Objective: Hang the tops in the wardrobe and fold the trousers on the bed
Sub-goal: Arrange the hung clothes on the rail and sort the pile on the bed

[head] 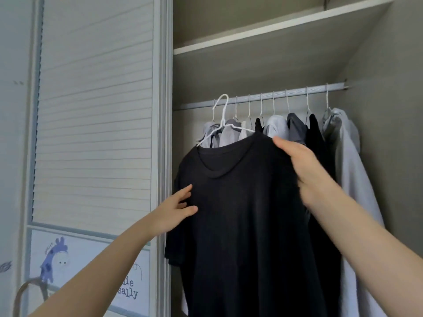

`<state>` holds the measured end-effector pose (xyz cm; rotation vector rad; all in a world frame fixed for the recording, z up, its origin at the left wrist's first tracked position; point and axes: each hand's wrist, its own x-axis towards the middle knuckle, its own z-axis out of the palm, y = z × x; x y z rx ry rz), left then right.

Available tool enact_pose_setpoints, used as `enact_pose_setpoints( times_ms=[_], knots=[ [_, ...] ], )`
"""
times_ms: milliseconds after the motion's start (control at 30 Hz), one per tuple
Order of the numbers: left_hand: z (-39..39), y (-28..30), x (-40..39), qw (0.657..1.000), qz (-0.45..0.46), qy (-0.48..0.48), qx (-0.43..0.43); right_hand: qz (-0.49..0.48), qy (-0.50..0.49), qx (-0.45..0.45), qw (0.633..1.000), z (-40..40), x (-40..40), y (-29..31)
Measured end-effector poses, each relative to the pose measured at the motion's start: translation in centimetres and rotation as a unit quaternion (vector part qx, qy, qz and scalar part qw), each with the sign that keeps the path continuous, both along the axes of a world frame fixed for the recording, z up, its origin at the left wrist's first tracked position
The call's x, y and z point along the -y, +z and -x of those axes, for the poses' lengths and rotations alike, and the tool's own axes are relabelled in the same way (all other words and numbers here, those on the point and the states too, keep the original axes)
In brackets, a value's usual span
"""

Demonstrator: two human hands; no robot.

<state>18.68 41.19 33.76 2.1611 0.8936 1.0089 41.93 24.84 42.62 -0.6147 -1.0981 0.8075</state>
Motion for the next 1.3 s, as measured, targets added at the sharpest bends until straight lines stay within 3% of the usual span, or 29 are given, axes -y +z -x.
enact_pose_setpoints(
  times_ms=[333,567,767,1033,1167,1300],
  knots=[
    [-0.1,0.8,4.4,0.994,-0.037,-0.100,0.035,-0.019,-0.119,-0.009,0.993,12.5,-11.3,5.1],
    [-1.5,0.7,0.2,0.980,-0.142,0.113,0.083,-0.051,-0.093,0.007,0.994,15.9,-16.7,8.0],
    [-3.5,1.4,-4.9,0.974,-0.140,0.132,0.123,-0.103,-0.118,-0.002,0.988,15.8,-22.8,10.4],
    [-7.1,3.0,-13.0,0.968,-0.139,0.140,0.157,-0.103,-0.146,0.035,0.983,13.3,-32.7,13.0],
    [-8.4,3.5,-16.6,0.966,-0.094,0.115,0.210,-0.146,-0.286,0.120,0.940,12.4,-35.7,13.7],
    [-9.8,4.2,-18.5,0.971,0.020,0.011,0.238,-0.116,-0.390,0.200,0.891,12.3,-37.7,13.7]
  ],
)
